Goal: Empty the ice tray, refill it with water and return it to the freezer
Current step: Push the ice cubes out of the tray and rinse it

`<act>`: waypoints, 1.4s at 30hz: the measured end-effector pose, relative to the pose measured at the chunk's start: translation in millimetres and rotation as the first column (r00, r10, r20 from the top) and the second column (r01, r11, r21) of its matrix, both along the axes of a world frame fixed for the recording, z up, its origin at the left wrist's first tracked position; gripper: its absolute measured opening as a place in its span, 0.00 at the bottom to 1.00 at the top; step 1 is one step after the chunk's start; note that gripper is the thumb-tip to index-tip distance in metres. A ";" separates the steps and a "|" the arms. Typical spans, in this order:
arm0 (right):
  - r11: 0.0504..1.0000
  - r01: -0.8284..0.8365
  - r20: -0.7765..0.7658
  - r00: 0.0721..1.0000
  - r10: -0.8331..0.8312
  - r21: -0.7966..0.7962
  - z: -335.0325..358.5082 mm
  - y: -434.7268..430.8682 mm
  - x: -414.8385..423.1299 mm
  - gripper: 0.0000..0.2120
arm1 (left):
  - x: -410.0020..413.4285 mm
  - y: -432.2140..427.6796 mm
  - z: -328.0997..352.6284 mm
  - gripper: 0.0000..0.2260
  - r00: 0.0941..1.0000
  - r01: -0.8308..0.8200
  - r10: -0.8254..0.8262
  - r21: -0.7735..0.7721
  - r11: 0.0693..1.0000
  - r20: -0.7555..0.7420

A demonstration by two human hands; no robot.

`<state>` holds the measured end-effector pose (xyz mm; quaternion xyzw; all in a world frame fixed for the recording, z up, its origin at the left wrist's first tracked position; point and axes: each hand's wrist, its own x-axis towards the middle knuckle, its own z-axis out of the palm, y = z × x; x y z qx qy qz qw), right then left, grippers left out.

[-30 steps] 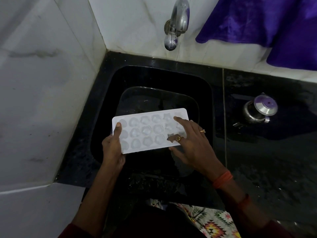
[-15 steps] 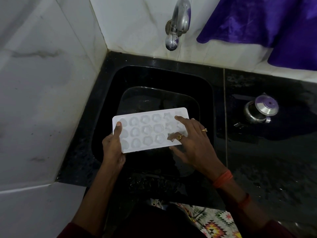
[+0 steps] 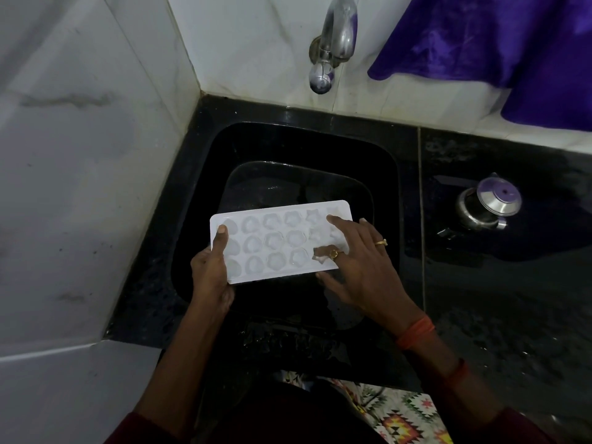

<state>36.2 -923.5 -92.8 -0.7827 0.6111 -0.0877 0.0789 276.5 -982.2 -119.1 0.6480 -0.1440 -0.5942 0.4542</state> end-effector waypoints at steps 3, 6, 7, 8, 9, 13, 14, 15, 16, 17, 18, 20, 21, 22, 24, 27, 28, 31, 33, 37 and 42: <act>1.000 -0.003 -0.071 0.997 0.003 0.008 1.4 -1.6 -0.3 0.17 | -0.9 -0.1 -1.8 0.14 1.000 -0.002 0.002 -0.005 1.000 0.011; 1.000 -0.003 -0.141 0.990 0.003 -0.002 2.7 -2.3 0.7 0.17 | -1.3 -0.2 -3.6 0.14 1.000 -0.006 0.006 -0.003 1.000 0.009; 1.000 -0.003 -0.158 0.987 0.001 -0.012 2.9 -2.2 0.7 0.18 | -1.3 -0.5 -4.0 0.14 1.000 -0.004 0.004 -0.003 1.000 0.006; 1.000 -0.001 -0.167 0.986 -0.003 -0.026 3.2 -2.1 0.5 0.19 | -1.2 -0.7 -4.1 0.14 1.000 -0.002 0.002 -0.004 1.000 0.005; 0.999 0.001 -0.168 0.986 -0.009 -0.045 3.6 -1.9 0.3 0.19 | -1.0 -1.0 -4.2 0.14 1.000 -0.002 0.002 -0.005 1.000 0.006; 0.992 0.020 -0.130 0.991 -0.037 -0.127 3.6 -1.9 -0.9 0.15 | -1.7 -2.2 -2.6 0.14 1.000 -0.005 0.005 -0.011 1.000 0.007; 0.989 0.023 -0.127 0.991 -0.042 -0.146 2.9 -2.2 -1.1 0.15 | -1.8 -2.5 -2.2 0.14 1.000 -0.006 0.006 -0.008 1.000 0.007; 0.986 0.026 -0.124 0.991 -0.046 -0.164 2.1 -2.6 -1.4 0.15 | -1.8 -2.7 -1.8 0.13 1.000 -0.008 0.008 -0.006 1.000 0.006; 0.984 0.028 -0.122 0.991 -0.050 -0.178 1.6 -3.1 -1.9 0.15 | -1.9 -2.7 -1.3 0.13 1.000 -0.012 0.012 -0.004 1.000 0.005; 0.982 0.029 -0.124 0.991 -0.053 -0.185 1.1 -3.4 -2.3 0.15 | -2.0 -2.8 -1.1 0.13 1.000 -0.015 0.015 -0.003 1.000 0.003; 0.982 0.028 -0.128 0.990 -0.052 -0.185 0.8 -3.9 -2.5 0.15 | -2.1 -3.0 -0.9 0.13 1.000 -0.017 0.017 -0.002 1.000 0.001; 0.986 0.017 -0.140 0.989 -0.041 -0.168 -0.1 -4.7 -2.5 0.15 | -2.8 -3.3 -0.3 0.13 1.000 -0.020 0.020 0.000 1.000 -0.003; 0.987 0.011 -0.145 0.989 -0.034 -0.159 -0.7 -4.8 -2.3 0.15 | -3.0 -3.5 -0.1 0.13 1.000 -0.020 0.020 0.000 1.000 0.000; 0.988 0.007 -0.147 0.989 -0.030 -0.152 -1.3 -5.0 -2.0 0.14 | -3.3 -3.5 0.1 0.13 1.000 -0.017 0.017 -0.001 1.000 0.003; 0.987 0.008 -0.130 0.991 -0.029 -0.158 -1.4 -5.7 -2.2 0.14 | -3.6 -3.6 0.4 0.13 1.000 -0.012 0.012 -0.003 1.000 0.002; 0.983 0.032 -0.066 0.997 -0.044 -0.183 -0.6 -6.1 -3.6 0.15 | -3.8 -3.4 -0.2 0.13 1.000 -0.009 0.009 -0.002 1.000 -0.003; 0.982 0.045 -0.045 0.998 -0.054 -0.185 0.1 -6.4 -4.0 0.16 | -4.1 -3.0 -0.2 0.13 1.000 -0.009 0.009 0.001 1.000 -0.006; 0.977 0.087 0.001 0.996 -0.088 -0.195 1.2 -8.3 -3.9 0.20 | -6.3 -1.4 0.2 0.13 1.000 -0.007 0.007 0.004 1.000 -0.015; 0.974 0.104 0.017 0.995 -0.102 -0.201 0.6 -9.7 -2.7 0.22 | -8.2 -0.4 1.1 0.13 1.000 0.002 -0.002 -0.001 1.000 -0.023; 0.970 0.140 0.021 0.990 -0.138 -0.201 -2.4 -12.1 -0.2 0.22 | -11.1 1.3 2.8 0.13 0.999 0.017 -0.017 0.000 1.000 -0.030; 0.975 0.147 -0.010 0.988 -0.151 -0.167 -8.5 -13.1 1.9 0.24 | -13.6 1.6 3.0 0.13 1.000 0.009 -0.009 0.008 1.000 -0.024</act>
